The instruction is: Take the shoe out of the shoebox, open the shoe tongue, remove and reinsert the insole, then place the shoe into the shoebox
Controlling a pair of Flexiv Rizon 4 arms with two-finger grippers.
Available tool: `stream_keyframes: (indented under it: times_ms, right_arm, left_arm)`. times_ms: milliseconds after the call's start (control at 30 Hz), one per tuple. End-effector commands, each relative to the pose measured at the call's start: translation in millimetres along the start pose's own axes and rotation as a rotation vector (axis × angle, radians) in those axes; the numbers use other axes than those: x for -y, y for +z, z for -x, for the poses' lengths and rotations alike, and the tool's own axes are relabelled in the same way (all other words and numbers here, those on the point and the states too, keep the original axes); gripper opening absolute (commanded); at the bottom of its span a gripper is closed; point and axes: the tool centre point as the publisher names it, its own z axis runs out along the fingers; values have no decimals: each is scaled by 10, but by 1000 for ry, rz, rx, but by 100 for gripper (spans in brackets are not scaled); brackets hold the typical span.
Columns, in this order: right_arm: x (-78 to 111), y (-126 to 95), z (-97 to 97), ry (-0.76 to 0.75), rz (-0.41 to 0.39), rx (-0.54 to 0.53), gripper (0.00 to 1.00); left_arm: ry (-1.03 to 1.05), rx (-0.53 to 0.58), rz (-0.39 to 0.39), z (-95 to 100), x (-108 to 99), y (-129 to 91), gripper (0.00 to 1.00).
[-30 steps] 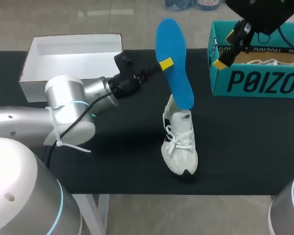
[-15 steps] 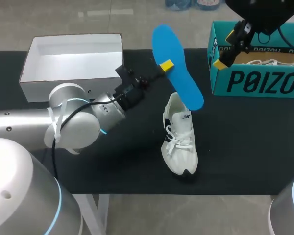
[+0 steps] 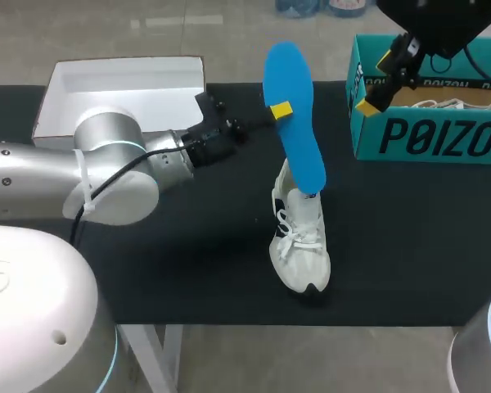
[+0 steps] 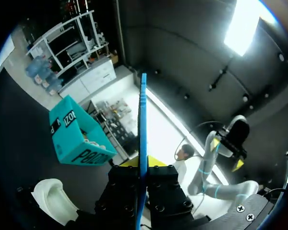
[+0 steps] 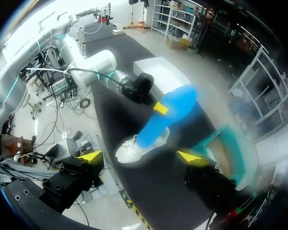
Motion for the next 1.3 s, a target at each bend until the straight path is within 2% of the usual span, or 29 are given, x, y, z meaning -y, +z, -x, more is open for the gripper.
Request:
stream_keyframes:
  times_ms: [33, 133, 233, 433, 500, 933, 1200, 1300]
  right_arm:
    - [-18, 8, 10, 1, -4, -1, 100]
    - [-18, 8, 10, 1, -4, -1, 100]
    - [-18, 8, 10, 1, -4, -1, 100]
    - [-18, 8, 10, 1, -4, -1, 100]
    - [-18, 8, 10, 1, -4, -1, 100]
    - [-22, 15, 10, -1, -16, 2, 100]
    - [-316, 248, -176, 25, -96, 80, 100]
    - [-407, 289, -282, 56, -107, 156, 100]
  left_arm:
    - [-136, -64, 449, 25, 1, -45, 0]
    - [-140, -51, 505, 57, -32, -59, 0]
    - [-152, -52, 509, 85, -45, -63, 0]
    - [-152, -73, 474, 82, -49, -62, 0]
    - [-91, -48, 410, 103, -17, -36, 0]
    - [-91, -48, 410, 103, -17, -36, 0]
    - [-91, -48, 410, 103, -17, -36, 0]
    - [-91, -48, 410, 103, -17, -36, 0]
